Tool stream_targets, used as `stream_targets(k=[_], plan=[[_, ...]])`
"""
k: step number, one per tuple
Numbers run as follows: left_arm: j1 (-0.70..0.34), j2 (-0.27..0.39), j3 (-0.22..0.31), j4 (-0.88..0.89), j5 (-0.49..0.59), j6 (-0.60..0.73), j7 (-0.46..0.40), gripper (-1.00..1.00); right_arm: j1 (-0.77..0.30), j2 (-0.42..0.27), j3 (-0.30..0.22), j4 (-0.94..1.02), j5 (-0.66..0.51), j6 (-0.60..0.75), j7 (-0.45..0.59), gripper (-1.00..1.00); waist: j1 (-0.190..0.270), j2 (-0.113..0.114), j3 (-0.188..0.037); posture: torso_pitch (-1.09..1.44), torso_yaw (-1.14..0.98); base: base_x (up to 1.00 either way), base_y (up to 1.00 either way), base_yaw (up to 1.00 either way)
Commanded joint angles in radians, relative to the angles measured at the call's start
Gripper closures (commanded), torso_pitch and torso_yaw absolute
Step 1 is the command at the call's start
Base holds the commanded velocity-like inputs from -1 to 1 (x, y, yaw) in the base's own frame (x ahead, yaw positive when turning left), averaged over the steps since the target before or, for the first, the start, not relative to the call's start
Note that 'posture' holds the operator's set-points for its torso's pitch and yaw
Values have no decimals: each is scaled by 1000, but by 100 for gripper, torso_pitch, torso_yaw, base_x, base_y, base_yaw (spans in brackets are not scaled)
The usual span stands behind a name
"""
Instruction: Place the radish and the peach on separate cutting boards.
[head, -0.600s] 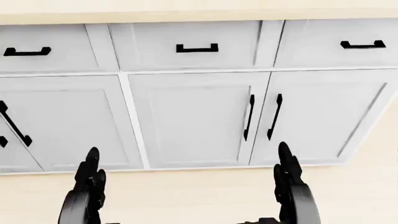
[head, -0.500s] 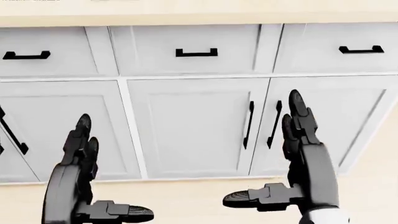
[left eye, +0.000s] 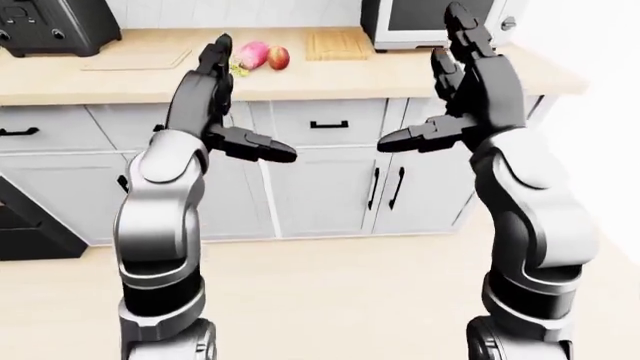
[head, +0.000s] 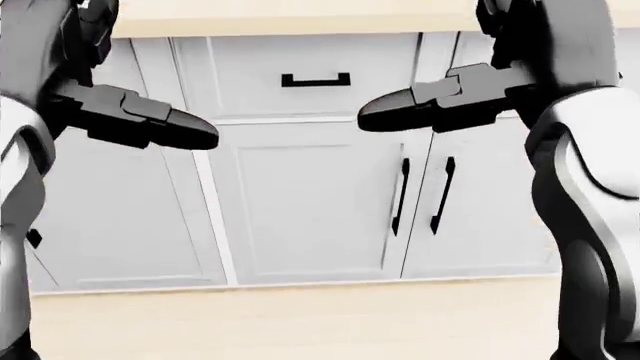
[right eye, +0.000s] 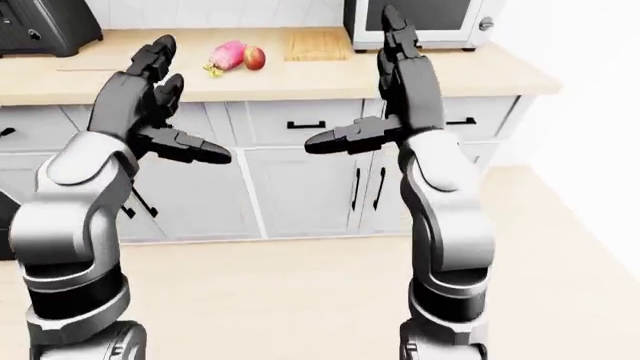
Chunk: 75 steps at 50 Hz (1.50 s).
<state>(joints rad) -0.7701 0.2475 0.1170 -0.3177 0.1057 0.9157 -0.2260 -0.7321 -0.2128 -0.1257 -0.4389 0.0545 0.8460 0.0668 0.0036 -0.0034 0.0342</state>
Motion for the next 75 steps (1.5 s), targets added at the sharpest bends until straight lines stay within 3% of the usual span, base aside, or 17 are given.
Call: stream_targets(k=[1,5,15,20,29,31,34,41,45,55,59,60,67,69,72,74,75], plan=[[-72,25,10,5,-3,-31,2,-100,-83,-29,-18,11,12,-46,1,-100,-1,5,-53,0,0,9,0,0],[-133,58,19,36,-13,-19,-1,-100,-161,-61,-23,89,32,-73,-5,-100,-2,8,-14,0,0,19,0,0],[-182,106,25,-43,-9,88,-10,-100,-245,-103,-35,97,72,-51,-28,-100,-5,1,-5,0,0,22,0,0],[-195,141,44,-87,-1,141,-23,-100,-249,-113,-32,79,72,-40,-34,-100,-13,86,-5,0,0,22,0,0],[-173,162,56,-137,1,177,-32,-100,-244,-115,-29,60,76,-39,-41,-100,6,0,11,0,0,29,18,0],[-175,166,58,-144,2,185,-35,-100,-253,-119,-30,66,71,-43,-43,-100,10,-43,4,0,0,29,16,0],[-165,164,56,-144,4,178,-32,-100,-255,-121,-30,63,70,-40,-40,-100,4,-50,6,0,0,29,15,0],[-150,164,44,-165,17,190,-41,-100,-261,-128,-37,65,65,-47,-39,-100,-9,-7,8,0,0,29,19,0],[-145,169,53,-183,26,205,-46,-100,-260,-128,-42,57,77,-41,-44,-100,-23,90,-20,0,0,29,20,0],[-143,184,64,-225,40,243,-62,-100,-261,-127,-27,46,85,-36,-46,-100,-1,21,0,0,0,19,19,0],[-143,182,63,-221,41,238,-62,-100,-263,-121,-27,55,75,-41,-47,-100,6,-43,-35,0,0,0,16,0],[-143,179,64,-219,41,235,-60,-100,-265,-122,-28,52,77,-40,-43,-100,3,-15,-24,0,0,0,16,0],[-135,178,66,-234,40,243,-61,-100,-261,-126,-38,39,86,-35,-38,-100,-5,-46,-13,0,0,4,38,0],[-135,180,66,-240,41,250,-62,-100,-264,-126,-38,36,90,-32,-39,-100,-4,-38,-9,0,0,9,38,0],[-128,181,68,-253,41,257,-64,-100,-262,-127,-38,38,91,-36,-40,-100,-18,43,0,0,0,10,26,0],[-129,180,66,-262,40,266,-64,-100,-261,-129,-40,36,95,-35,-38,-100,-21,135,-25,0,0,10,19,0],[-130,183,62,-260,41,266,-66,-100,-260,-131,-41,32,97,-32,-36,-100,-21,83,-19,0,0,10,16,0]])
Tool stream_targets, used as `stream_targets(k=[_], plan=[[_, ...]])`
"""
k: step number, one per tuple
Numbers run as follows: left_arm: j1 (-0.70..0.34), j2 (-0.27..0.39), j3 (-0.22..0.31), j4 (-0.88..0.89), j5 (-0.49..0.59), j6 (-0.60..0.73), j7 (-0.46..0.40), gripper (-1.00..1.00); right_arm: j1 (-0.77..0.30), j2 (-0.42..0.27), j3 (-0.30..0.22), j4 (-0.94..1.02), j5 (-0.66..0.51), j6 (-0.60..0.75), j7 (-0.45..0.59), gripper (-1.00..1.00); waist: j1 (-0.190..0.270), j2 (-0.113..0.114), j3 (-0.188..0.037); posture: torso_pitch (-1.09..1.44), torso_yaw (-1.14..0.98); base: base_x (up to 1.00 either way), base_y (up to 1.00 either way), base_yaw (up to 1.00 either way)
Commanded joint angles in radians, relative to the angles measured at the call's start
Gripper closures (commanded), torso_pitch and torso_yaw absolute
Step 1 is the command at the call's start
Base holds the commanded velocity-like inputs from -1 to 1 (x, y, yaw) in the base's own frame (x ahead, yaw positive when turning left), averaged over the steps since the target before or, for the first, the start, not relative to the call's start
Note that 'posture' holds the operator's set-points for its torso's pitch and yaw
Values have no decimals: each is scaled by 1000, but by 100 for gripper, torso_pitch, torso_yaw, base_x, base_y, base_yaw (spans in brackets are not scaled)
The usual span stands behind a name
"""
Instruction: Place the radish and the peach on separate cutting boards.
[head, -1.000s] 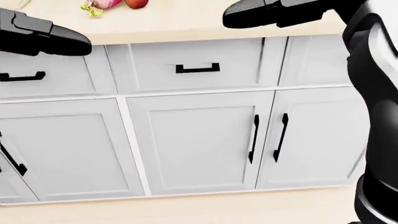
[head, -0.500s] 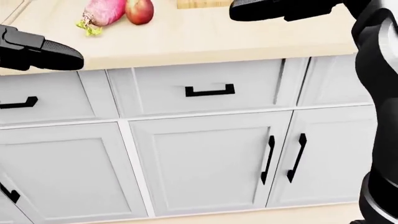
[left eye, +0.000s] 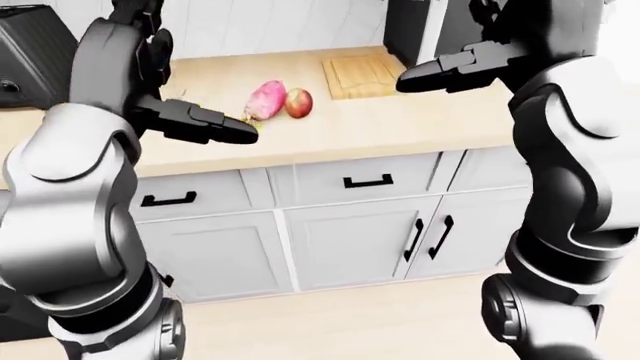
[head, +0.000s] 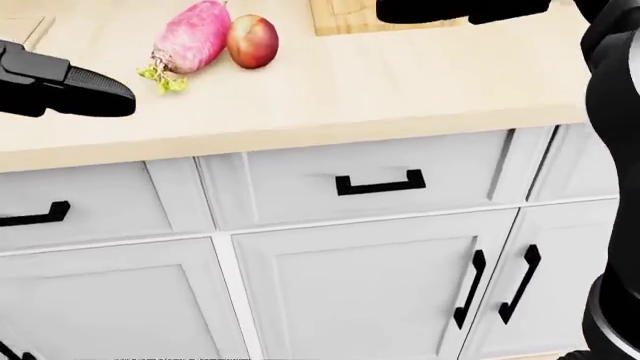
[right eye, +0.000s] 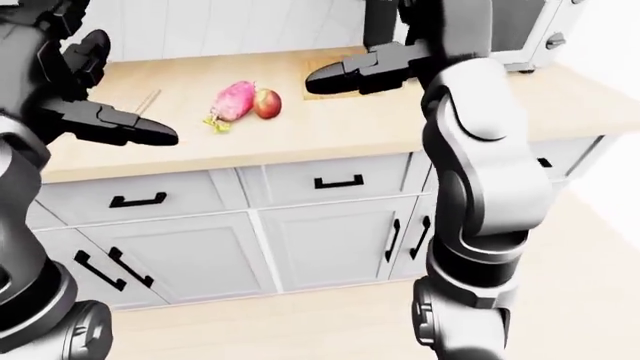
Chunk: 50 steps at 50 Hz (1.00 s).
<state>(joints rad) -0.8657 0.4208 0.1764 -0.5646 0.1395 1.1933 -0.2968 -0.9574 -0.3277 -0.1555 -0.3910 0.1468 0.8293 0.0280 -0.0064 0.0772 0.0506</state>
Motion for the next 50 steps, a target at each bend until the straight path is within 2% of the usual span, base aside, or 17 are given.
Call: stream_targets(k=[1,12,16,18,21,26,29,30,31,32,33,40,42,43,44,45,50], plan=[[-39,10,3,-10,8,-11,5,-100,-34,-18,-12,-17,6,-15,2,-100,-10,16,-32,0,0,10,16,0],[-101,42,-3,34,19,-15,-28,-100,-48,-13,-4,-2,9,-21,4,-100,7,-77,-20,0,0,14,14,0],[-90,39,1,16,24,-4,-34,-100,-48,-5,-3,-4,14,-21,3,-100,15,-130,-28,0,0,15,3,0],[-93,38,-1,17,26,-3,-34,-100,-45,-6,0,-8,13,-24,3,-100,11,-100,-24,0,0,15,0,0],[-89,31,-4,22,29,-11,-32,-100,-40,-9,4,-8,7,-25,11,-100,11,-114,-29,0,0,16,0,0],[-96,37,-2,10,33,6,-41,-100,-37,-11,6,-22,2,-12,23,-100,6,-80,-4,0,0,26,1,0],[-96,36,-2,13,35,1,-42,-100,-44,-3,3,-18,0,-1,17,-100,-2,-39,-9,0,0,24,6,0],[-93,35,-1,10,35,2,-41,-100,-40,-5,8,-16,-5,-8,21,-100,-5,-11,-26,0,0,9,8,0],[-92,35,0,8,36,3,-42,-100,-41,-5,9,-17,-6,-7,24,-100,-9,-5,-51,0,0,10,9,0],[-92,36,0,8,36,3,-42,-100,-41,-4,8,-16,-8,-8,23,-100,0,-13,-32,0,0,9,10,0],[-92,35,2,7,36,3,-41,-100,-38,-4,9,-16,-11,-10,26,-100,-3,7,-25,0,0,9,20,0],[-84,28,-1,5,39,-1,-36,-100,-36,0,7,-20,-18,-7,32,-100,12,-86,-11,0,0,6,29,0],[-86,28,-2,6,39,1,-37,-100,-36,-1,8,-17,-20,-8,33,-100,15,-141,-28,0,0,6,31,0],[-87,28,-3,8,39,-1,-38,-100,-38,-2,8,-17,-20,-8,36,-100,7,-107,-24,0,0,6,30,0],[-87,29,-5,12,40,-4,-37,-100,-38,-3,7,-14,-22,-11,37,-100,10,-128,-27,0,0,5,29,0],[-88,28,-6,15,40,-6,-38,-100,-39,-3,6,-14,-22,-9,37,-100,5,-127,-34,0,0,5,30,0],[-93,30,-8,12,44,2,-45,-100,-35,-2,4,-19,-23,-8,40,-100,4,-101,-28,0,0,5,30,0]])
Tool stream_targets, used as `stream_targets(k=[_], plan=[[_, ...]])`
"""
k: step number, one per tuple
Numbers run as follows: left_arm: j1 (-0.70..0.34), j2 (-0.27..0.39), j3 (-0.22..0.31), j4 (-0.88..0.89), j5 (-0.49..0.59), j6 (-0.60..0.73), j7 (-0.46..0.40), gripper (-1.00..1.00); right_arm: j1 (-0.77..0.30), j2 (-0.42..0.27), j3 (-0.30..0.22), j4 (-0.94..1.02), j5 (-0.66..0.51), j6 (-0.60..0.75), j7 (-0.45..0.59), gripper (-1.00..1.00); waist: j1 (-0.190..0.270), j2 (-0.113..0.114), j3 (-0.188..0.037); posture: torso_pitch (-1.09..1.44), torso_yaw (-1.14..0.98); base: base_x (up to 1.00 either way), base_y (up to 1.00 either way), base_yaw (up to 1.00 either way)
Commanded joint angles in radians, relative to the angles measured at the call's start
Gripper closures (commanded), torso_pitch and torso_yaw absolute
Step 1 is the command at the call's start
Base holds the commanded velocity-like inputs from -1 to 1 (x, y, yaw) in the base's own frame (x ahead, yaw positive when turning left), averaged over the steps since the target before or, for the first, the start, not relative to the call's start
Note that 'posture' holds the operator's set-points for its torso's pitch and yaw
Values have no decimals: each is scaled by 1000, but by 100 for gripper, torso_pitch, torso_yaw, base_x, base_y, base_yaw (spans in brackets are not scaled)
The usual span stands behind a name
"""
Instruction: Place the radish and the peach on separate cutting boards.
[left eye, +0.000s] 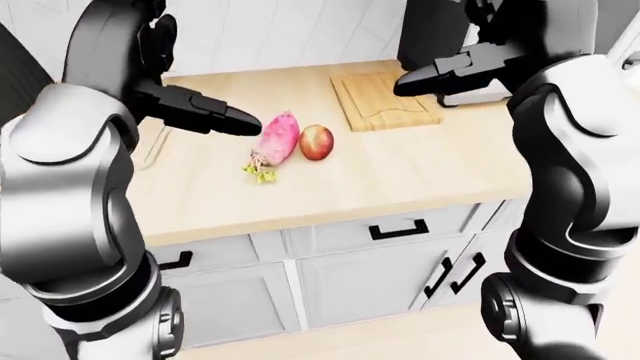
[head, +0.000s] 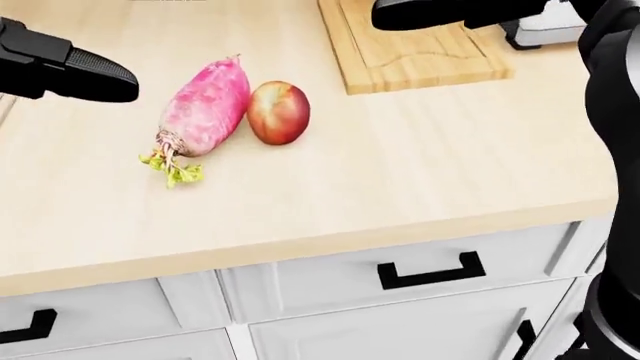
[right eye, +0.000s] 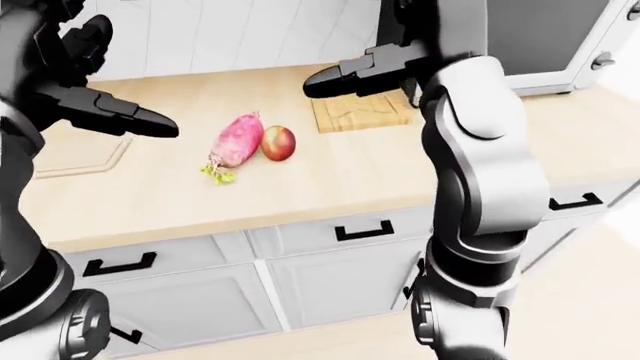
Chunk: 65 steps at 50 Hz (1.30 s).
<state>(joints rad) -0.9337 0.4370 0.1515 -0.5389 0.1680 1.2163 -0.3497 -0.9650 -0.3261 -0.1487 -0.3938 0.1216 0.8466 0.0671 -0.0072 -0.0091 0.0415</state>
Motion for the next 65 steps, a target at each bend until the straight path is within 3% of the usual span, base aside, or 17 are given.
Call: stream_targets(k=[1,6,10,15,17,23,27,28,30,38,42,43,45,48,51,54,65], plan=[[-24,16,17,-18,16,-19,6,-100,-28,-3,-2,-17,2,-25,0,-100,4,-4,-13,0,0,5,30,0],[-20,18,21,-28,20,-11,1,-100,-25,-1,-3,-24,4,-21,-2,-100,-15,102,-45,0,0,6,30,0],[-21,24,23,-39,23,-2,-5,-100,-19,0,1,-23,1,-26,-2,-100,-2,58,-21,0,0,5,25,0],[-19,17,19,-29,26,-13,-2,-100,-7,7,6,-25,-2,-39,4,-100,-6,45,11,0,0,0,0,0],[-16,18,23,-36,26,-9,-6,-100,-9,10,2,-20,-3,-44,2,-100,-4,45,-20,0,0,0,0,16],[-10,16,22,-37,27,-12,-5,-100,-1,16,6,-28,2,-48,1,-100,9,13,-28,0,0,0,0,18],[-8,12,17,-28,30,-22,-2,-100,11,15,6,-30,-3,-52,3,-100,17,-62,-31,0,0,0,0,18],[-7,9,16,-27,31,-24,-1,-100,15,19,5,-32,-1,-53,3,-100,10,-13,-19,0,0,0,0,18],[-12,9,12,-21,33,-24,-2,-100,9,17,7,-34,-2,-46,5,-100,14,-40,-21,0,0,0,0,19],[-9,14,16,-34,41,-15,-13,-100,10,18,9,-31,-4,-51,7,-100,15,12,-14,0,0,0,0,19],[-15,15,15,-29,43,-16,-15,-100,1,15,7,-25,-6,-49,12,-100,2,98,-33,0,0,0,0,19],[-17,14,14,-28,43,-16,-16,-100,-1,16,5,-27,-4,-47,12,-100,6,65,-25,0,0,0,0,18],[-21,15,13,-26,45,-15,-18,-100,0,16,2,-31,1,-42,16,-100,6,78,-25,0,0,0,0,18],[-28,8,6,-11,47,-26,-16,-100,0,13,3,-31,-3,-46,13,-100,9,54,-28,0,0,0,0,18],[-31,7,6,-12,51,-25,-19,-100,-12,10,5,-12,-19,-43,14,-100,14,23,15,0,0,0,0,0],[-25,6,8,-19,54,-24,-22,-100,-1,12,13,-19,-23,-55,20,-100,29,-39,6,0,0,0,0,0],[-24,3,4,-24,62,-15,-28,-100,12,15,4,-35,-9,-51,20,-100,10,25,-15,0,0,3,0,0]])
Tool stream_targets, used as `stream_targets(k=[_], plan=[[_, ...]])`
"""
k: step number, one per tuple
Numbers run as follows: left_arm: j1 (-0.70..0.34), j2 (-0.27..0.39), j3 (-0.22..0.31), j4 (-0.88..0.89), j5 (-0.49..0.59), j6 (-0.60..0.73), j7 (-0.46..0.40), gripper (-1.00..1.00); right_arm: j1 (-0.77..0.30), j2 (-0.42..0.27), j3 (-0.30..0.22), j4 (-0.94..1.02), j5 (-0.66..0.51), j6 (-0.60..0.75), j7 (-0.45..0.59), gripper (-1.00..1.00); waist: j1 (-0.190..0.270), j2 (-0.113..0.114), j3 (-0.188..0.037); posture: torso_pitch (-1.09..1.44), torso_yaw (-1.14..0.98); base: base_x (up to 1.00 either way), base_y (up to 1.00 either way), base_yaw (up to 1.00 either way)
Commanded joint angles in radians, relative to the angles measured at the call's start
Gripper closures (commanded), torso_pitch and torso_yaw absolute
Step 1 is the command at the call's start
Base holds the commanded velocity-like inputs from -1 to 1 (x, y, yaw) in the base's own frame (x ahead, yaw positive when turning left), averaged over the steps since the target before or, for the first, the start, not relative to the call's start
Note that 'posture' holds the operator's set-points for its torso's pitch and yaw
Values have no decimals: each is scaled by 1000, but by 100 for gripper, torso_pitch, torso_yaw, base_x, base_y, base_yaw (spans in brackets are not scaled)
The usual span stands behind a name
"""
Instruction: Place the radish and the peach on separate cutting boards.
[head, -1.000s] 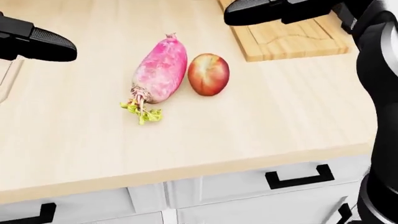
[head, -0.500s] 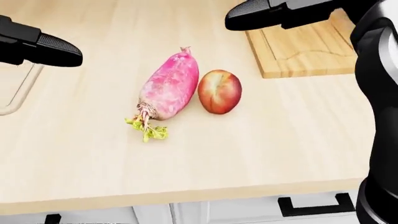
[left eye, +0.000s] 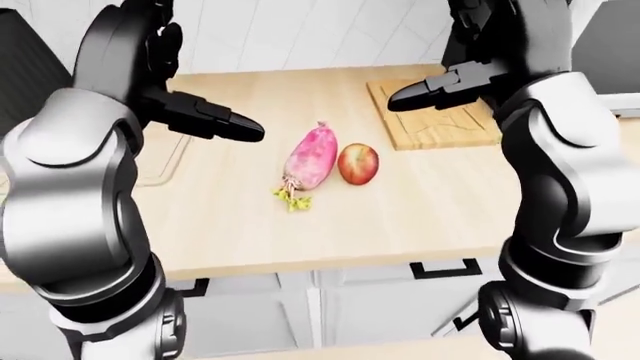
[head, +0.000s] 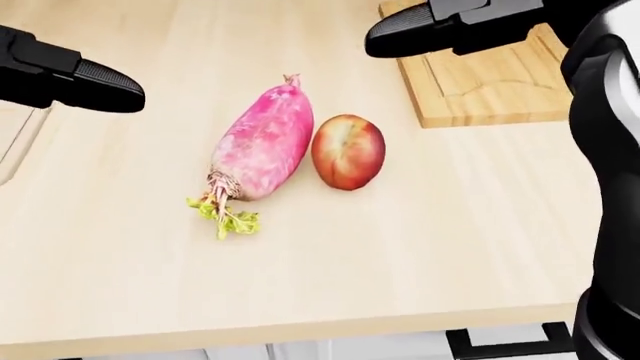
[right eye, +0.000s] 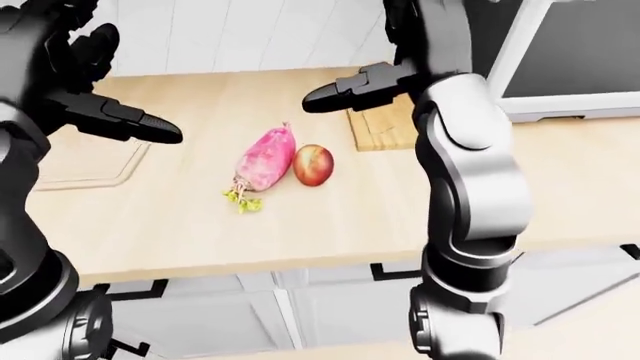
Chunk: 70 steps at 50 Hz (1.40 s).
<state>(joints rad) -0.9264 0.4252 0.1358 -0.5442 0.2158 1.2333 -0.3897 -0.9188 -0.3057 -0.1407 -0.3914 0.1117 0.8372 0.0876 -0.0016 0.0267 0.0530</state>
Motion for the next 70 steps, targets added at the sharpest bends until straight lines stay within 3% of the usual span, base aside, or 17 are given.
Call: stream_targets(k=[1,9,11,13,15,16,17,18,22,23,26,36,37,39,46,59,70], plan=[[-30,18,17,-20,17,-32,9,-100,-26,-5,-3,-43,0,-44,0,-100,3,-5,-26,0,0,8,0,0],[-30,16,13,-19,28,-34,2,-100,-31,-7,-2,-47,-4,-36,4,-100,1,-3,-29,0,0,8,0,0],[-29,16,13,-17,32,-35,-1,-100,-27,-5,1,-49,-7,-37,4,-100,3,-25,-31,0,0,7,0,0],[-31,13,10,-17,35,-33,-3,-100,-18,-7,3,-54,-11,-42,12,-100,8,-63,-28,0,0,7,0,0],[-35,14,10,-15,39,-32,-6,-100,-16,-5,1,-54,-15,-45,13,-100,6,-49,-24,0,0,8,0,0],[-36,13,9,-14,41,-32,-8,-100,-18,0,-4,-52,-11,-40,10,-100,6,-58,-21,0,0,7,0,0],[-35,12,8,-13,42,-33,-10,-100,-16,-5,0,-53,-14,-43,15,-100,4,-59,2,0,0,3,0,0],[-36,12,8,-11,44,-35,-10,-100,-20,-3,-3,-51,-13,-43,13,-100,1,-56,-2,0,0,2,0,0],[-42,12,10,-2,48,-41,-16,-100,-28,-8,0,-39,-23,-44,15,-100,-9,-1,-4,0,0,2,0,0],[-42,14,9,-1,49,-41,-19,-100,-27,-9,5,-38,-29,-49,19,-100,-9,-22,0,0,0,0,0,0],[-46,17,12,-8,53,-33,-24,-100,-51,-7,-2,-23,-26,-32,8,-100,-9,-23,-16,0,0,0,0,0],[-38,19,14,-20,61,-25,-31,-100,-33,-9,1,-62,-22,7,10,-100,1,-36,-19,0,0,0,0,0],[-28,16,18,-22,61,-30,-30,-100,-23,-43,38,-145,-34,144,40,-100,3,-36,-18,0,0,0,0,0],[-24,13,18,-23,60,-32,-28,-100,-24,-42,46,-161,-66,172,67,-100,6,-39,-19,0,0,0,0,0],[-14,9,18,-26,59,-35,-27,-100,23,-9,106,-132,-208,172,180,-100,3,-36,-16,0,0,0,0,0],[-19,10,16,-4,61,-52,-29,-100,74,94,111,-82,-371,123,277,-100,1,-26,-16,0,0,0,0,0],[2,9,18,-23,68,-46,-35,-100,136,109,115,-107,-428,128,320,-100,1,-24,-22,0,0,0,0,0]])
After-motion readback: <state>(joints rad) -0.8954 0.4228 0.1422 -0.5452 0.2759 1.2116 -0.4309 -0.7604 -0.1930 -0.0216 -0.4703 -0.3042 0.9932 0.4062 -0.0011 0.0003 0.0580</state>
